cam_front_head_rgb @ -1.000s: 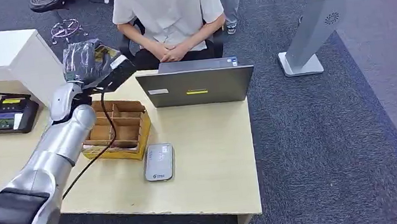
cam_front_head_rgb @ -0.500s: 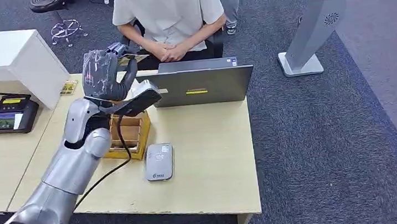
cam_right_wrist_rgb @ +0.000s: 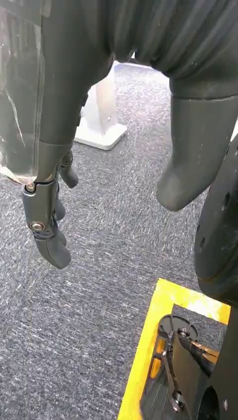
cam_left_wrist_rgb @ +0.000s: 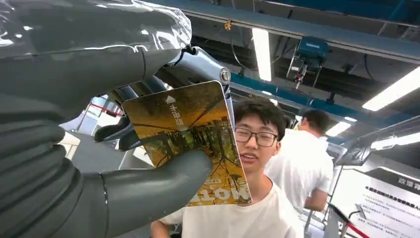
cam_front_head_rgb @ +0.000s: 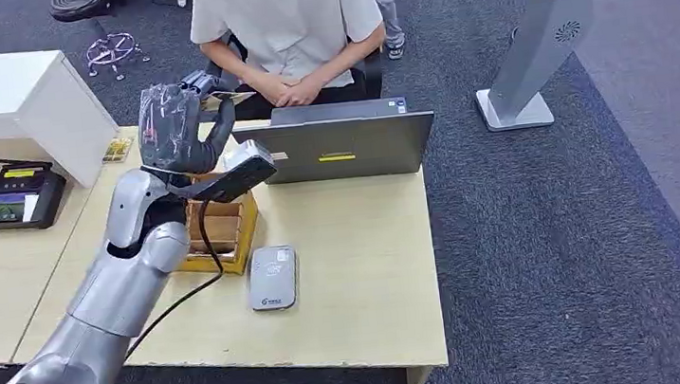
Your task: Pass the card to the sensor for recognition and then transmit it.
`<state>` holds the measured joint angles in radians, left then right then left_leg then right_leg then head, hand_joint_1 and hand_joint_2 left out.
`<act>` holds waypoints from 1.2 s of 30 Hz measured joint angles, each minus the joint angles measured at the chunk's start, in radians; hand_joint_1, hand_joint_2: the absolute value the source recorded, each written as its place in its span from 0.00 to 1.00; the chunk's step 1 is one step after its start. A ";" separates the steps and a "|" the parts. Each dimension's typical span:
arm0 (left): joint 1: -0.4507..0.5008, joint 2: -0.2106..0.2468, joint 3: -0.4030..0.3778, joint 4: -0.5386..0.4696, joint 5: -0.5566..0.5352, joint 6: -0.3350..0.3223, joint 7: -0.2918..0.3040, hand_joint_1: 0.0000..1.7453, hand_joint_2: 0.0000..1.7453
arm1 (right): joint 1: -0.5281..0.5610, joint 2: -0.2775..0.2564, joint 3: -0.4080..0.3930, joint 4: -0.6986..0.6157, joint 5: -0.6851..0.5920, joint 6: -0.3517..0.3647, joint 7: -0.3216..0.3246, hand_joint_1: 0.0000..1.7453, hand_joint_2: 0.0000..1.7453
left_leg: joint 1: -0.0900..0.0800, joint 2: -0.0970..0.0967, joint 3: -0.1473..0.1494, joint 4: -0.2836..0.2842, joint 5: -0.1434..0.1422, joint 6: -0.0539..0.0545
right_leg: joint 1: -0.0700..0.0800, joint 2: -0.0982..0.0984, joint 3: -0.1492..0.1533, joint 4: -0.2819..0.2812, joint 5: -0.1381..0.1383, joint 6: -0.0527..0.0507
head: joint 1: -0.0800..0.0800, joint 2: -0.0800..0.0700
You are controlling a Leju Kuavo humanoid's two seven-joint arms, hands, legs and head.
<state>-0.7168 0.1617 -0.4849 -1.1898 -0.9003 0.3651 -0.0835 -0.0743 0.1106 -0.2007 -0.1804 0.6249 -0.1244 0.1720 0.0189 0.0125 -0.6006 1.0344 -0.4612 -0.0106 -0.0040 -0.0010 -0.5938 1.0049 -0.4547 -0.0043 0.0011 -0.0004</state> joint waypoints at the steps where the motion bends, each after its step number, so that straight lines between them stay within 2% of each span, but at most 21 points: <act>1: 0.000 0.000 0.000 0.000 0.000 0.000 0.000 1.00 1.00 | 0.000 0.000 0.000 0.000 0.000 0.000 0.000 0.00 1.00 | 0.000 0.000 0.000 0.000 0.000 0.000 | 0.000 0.000 0.000 0.000 0.000 0.000 | 0.000 0.000; 24: 0.001 0.000 -0.001 -0.003 0.000 -0.001 0.000 1.00 1.00 | 0.000 0.000 -0.001 0.000 0.000 0.000 0.000 0.00 1.00 | 0.000 0.000 0.000 0.000 0.000 0.000 | 0.000 0.000 0.000 0.000 0.000 0.000 | 0.000 0.000; 25: 0.005 0.000 -0.003 -0.003 -0.011 -0.037 0.008 1.00 1.00 | 0.000 0.000 -0.002 0.000 -0.014 -0.004 0.000 0.00 1.00 | 0.000 0.000 0.000 0.000 0.000 0.000 | 0.000 0.000 0.000 0.000 0.000 0.000 | 0.000 0.000; 28: 0.061 0.003 -0.116 -0.018 -0.078 -0.312 0.072 1.00 1.00 | 0.010 -0.005 -0.033 0.000 -0.056 -0.014 -0.010 0.00 1.00 | -0.003 -0.002 0.002 -0.001 -0.001 0.001 | -0.002 -0.003 0.003 0.000 -0.002 0.002 | -0.003 0.000; 29: 0.091 0.004 -0.155 -0.019 -0.080 -0.363 0.081 1.00 1.00 | 0.012 -0.006 -0.038 0.000 -0.059 -0.014 -0.010 0.00 1.00 | -0.003 -0.003 0.002 -0.001 -0.001 0.001 | -0.002 -0.003 0.002 0.000 -0.002 0.002 | -0.002 0.000; 32: 0.136 0.004 -0.216 -0.022 -0.066 -0.363 0.090 1.00 1.00 | 0.019 -0.011 -0.055 0.000 -0.061 -0.015 -0.011 0.00 1.00 | -0.002 -0.001 -0.001 0.000 -0.001 0.001 | -0.002 -0.001 -0.001 0.000 -0.001 0.001 | 0.000 0.000; 36: 0.136 0.008 -0.232 -0.024 -0.059 -0.365 0.090 1.00 1.00 | 0.022 -0.012 -0.058 0.000 -0.061 -0.016 -0.010 0.00 1.00 | -0.003 -0.001 -0.001 0.000 -0.001 0.001 | -0.002 -0.001 -0.001 0.000 -0.001 0.001 | 0.000 0.000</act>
<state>-0.5809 0.1701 -0.7167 -1.2134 -0.9590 0.0000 0.0065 -0.0526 0.0984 -0.2590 -0.1808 0.5634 -0.1400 0.1621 0.0163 0.0115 -0.6012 1.0341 -0.4623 -0.0092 -0.0058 -0.0018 -0.5946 1.0047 -0.4561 -0.0029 0.0008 -0.0004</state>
